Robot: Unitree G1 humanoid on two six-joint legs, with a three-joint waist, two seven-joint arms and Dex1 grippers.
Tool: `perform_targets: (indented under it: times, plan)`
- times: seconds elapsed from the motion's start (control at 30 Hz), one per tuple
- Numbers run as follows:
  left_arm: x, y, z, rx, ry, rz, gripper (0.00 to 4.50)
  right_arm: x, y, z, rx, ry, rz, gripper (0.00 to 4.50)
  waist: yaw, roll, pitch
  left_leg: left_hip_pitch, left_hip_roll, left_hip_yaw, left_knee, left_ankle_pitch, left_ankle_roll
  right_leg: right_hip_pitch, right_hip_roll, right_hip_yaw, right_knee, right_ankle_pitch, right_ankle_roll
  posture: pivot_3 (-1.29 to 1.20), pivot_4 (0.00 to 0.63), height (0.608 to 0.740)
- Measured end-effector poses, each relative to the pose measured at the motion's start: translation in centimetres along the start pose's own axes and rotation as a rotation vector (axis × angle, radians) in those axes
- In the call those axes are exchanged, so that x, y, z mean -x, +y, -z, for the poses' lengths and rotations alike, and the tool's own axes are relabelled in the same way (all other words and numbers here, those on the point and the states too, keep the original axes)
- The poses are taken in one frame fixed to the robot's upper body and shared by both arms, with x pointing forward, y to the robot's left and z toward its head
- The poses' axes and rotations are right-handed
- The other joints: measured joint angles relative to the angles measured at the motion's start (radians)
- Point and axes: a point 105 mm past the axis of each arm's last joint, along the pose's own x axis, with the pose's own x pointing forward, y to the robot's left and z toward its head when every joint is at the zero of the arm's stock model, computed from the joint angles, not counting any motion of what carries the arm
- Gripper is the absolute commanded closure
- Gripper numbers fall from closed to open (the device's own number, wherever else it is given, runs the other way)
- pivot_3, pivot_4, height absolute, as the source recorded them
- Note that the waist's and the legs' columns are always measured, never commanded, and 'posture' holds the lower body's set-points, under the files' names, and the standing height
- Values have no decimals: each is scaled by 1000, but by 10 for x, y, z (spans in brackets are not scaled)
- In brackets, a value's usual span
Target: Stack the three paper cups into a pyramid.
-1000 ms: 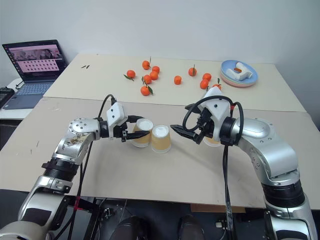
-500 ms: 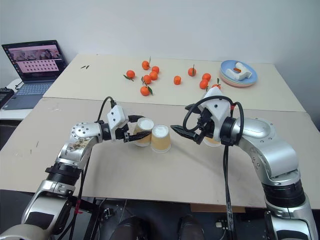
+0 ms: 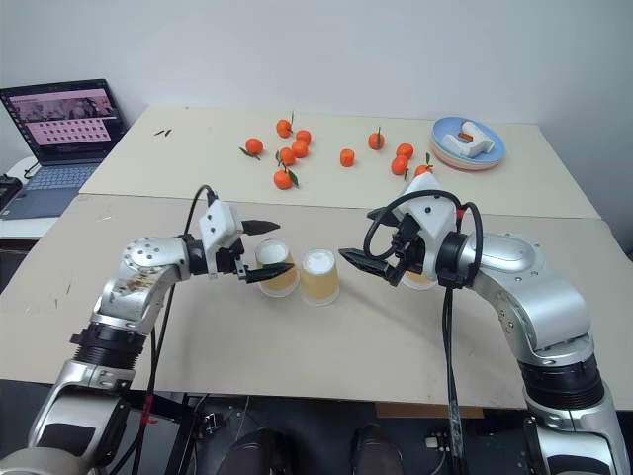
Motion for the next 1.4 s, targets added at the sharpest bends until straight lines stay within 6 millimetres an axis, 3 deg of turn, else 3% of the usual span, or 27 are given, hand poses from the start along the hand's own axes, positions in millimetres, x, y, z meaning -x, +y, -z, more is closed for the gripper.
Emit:
perform_targets:
  times: [0.2,0.3,0.33,0.37,0.47,0.57,0.63,0.73,0.87,0.97,1.23,1.4]
  plan:
    - [18,5,-33,74,-84,-35,16,-2,2,1,-4,-3,-10,0,0,0,0,0,0,0,0,0,0,0,0,0,0,0,0,0,150,686]
    - [31,28,-44,129,-144,-179,16,-3,3,2,-5,2,-16,0,0,0,0,0,0,0,0,0,0,0,0,0,0,0,0,0,150,686]
    - [40,46,-45,152,-173,-300,16,-4,3,3,-6,4,-16,0,1,0,0,1,0,0,0,0,0,0,0,1,0,0,0,0,150,686]
    - [54,63,-41,174,-175,-430,16,-4,3,3,-6,5,-16,0,1,0,0,1,0,0,0,0,0,1,0,1,0,0,0,0,150,686]
    - [77,84,-14,201,-96,-666,16,-4,3,4,-7,7,-15,0,-4,0,0,1,-1,0,-1,0,0,1,0,1,0,0,0,0,150,686]
    - [94,72,47,280,51,-836,16,-3,4,8,-18,16,-14,0,-3,0,0,1,-1,0,-2,0,0,0,0,1,-1,0,0,0,150,686]
    - [86,49,83,349,133,-823,16,-3,5,11,-26,22,-16,0,2,-2,1,0,-1,0,-1,0,0,0,0,0,0,0,0,0,150,686]
    - [64,25,100,353,201,-717,16,-3,6,11,-26,21,-20,0,17,-3,2,-1,-1,-1,0,0,0,1,-1,-2,0,0,0,0,150,686]
    - [35,9,95,316,175,-608,16,-3,6,10,-23,20,-23,0,18,-3,2,0,-1,-1,0,0,0,1,-2,-2,0,0,0,0,150,686]
    - [28,4,93,307,168,-569,16,-3,6,10,-22,20,-22,0,11,-3,2,0,-1,-1,-1,0,0,0,-1,-2,0,0,0,0,150,686]
    - [13,2,82,281,136,-503,16,1,2,9,-17,22,0,0,3,-3,2,0,-1,-1,0,0,0,1,-1,-2,0,0,0,0,150,686]
    - [17,4,82,266,149,-491,16,26,-17,-2,-2,5,69,0,4,-3,2,0,-1,-1,-1,0,0,1,-2,-2,0,0,0,0,150,686]
